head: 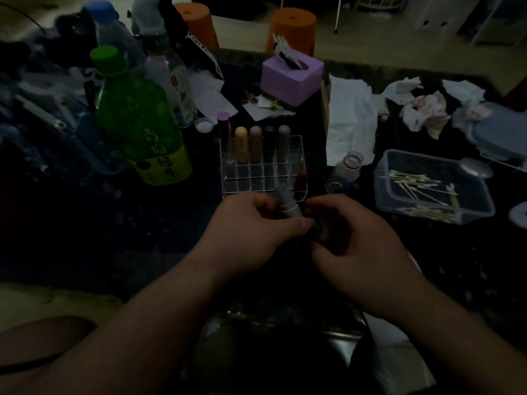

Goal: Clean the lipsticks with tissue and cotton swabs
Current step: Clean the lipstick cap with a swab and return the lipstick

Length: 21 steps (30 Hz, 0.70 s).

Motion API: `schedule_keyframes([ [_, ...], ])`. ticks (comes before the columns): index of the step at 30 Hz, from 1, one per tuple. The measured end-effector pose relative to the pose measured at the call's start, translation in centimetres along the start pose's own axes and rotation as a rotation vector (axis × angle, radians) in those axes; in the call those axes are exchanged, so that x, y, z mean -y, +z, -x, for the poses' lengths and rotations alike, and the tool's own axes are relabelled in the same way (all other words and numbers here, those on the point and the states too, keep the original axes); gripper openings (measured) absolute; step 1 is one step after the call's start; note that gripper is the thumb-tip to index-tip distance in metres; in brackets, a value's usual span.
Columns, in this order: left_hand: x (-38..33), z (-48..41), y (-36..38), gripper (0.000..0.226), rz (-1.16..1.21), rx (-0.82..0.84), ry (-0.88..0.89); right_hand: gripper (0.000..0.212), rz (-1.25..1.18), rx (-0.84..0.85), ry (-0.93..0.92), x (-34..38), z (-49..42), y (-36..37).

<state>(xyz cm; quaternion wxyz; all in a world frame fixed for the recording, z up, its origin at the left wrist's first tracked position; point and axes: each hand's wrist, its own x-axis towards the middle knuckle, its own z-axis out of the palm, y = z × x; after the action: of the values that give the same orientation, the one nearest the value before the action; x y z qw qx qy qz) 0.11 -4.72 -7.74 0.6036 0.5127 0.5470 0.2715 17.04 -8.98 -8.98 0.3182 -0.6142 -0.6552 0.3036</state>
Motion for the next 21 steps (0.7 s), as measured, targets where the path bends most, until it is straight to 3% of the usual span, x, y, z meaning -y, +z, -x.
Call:
schedule_keyframes([
  [3, -0.3, 0.6, 0.3, 0.01, 0.01, 0.011, 0.015, 0.038, -0.251, 0.008, 0.054, 1.6, 1.2, 0.3],
  [6, -0.3, 0.8, 0.7, 0.012, -0.01, 0.02, 0.006, 0.025, -0.233, -0.089, 0.094, 1.7, 1.3, 1.2],
  [10, -0.9, 1.1, 1.1, 0.016, 0.143, 0.033, 0.035, 0.022, -0.235, -0.206, 0.106, 1.7, 1.0, 1.4],
  [16, -0.8, 1.0, 1.3, 0.036, 0.297, -0.073, 0.064, 0.012, -0.217, -0.325, 0.099, 2.0, 1.0, 1.7],
  [21, -0.4, 1.2, 1.7, 0.003, 0.35, -0.11, 0.1, 0.015, -0.171, -0.346, 0.069, 1.8, 1.1, 1.7],
])
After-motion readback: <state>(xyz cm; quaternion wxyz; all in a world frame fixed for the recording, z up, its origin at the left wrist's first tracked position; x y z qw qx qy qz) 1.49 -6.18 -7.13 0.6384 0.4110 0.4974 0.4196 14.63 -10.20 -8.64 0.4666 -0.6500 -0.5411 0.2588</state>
